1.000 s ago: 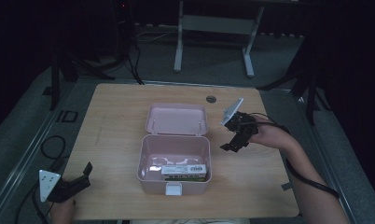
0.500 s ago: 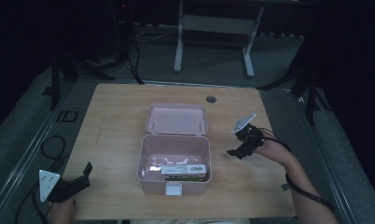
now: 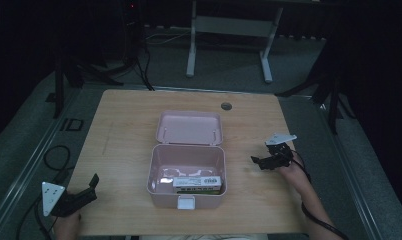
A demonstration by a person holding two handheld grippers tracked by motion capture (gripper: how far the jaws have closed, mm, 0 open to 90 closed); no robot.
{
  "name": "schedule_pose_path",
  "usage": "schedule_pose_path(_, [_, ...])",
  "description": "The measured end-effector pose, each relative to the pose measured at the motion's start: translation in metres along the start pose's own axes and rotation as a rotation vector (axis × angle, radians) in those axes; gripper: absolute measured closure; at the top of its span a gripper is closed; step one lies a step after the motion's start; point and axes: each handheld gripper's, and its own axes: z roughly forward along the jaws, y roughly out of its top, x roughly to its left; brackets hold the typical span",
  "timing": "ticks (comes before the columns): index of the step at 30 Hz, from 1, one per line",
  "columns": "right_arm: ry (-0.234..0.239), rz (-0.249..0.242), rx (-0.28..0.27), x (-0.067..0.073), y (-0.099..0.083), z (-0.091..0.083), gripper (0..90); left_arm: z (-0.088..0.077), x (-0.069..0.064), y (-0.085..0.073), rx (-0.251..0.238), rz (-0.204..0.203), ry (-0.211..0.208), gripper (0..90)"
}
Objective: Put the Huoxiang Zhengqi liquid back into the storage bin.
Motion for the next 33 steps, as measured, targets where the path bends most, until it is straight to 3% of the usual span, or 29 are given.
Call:
schedule_pose_path(7, [-0.082,0.168,-0.043,-0.017,-0.020,-0.003,12.4,0.000,0.000,0.000,0.001,0.000,0.000,0.3])
schedule_pose_path(18, [-0.211,0.353,-0.128,-0.033,-0.048,-0.011,12.7,0.000,0.000,0.000,0.001,-0.002,0.001,0.3])
schedule_pose_path(24, [-0.247,0.407,-0.177,-0.037,-0.057,-0.016,13.0,0.000,0.000,0.000,0.000,-0.004,0.000,0.3])
schedule_pose_path(33, [-0.250,0.455,-0.174,-0.045,-0.069,-0.019,13.6,0.000,0.001,0.000,-0.005,-0.011,-0.002,0.3])
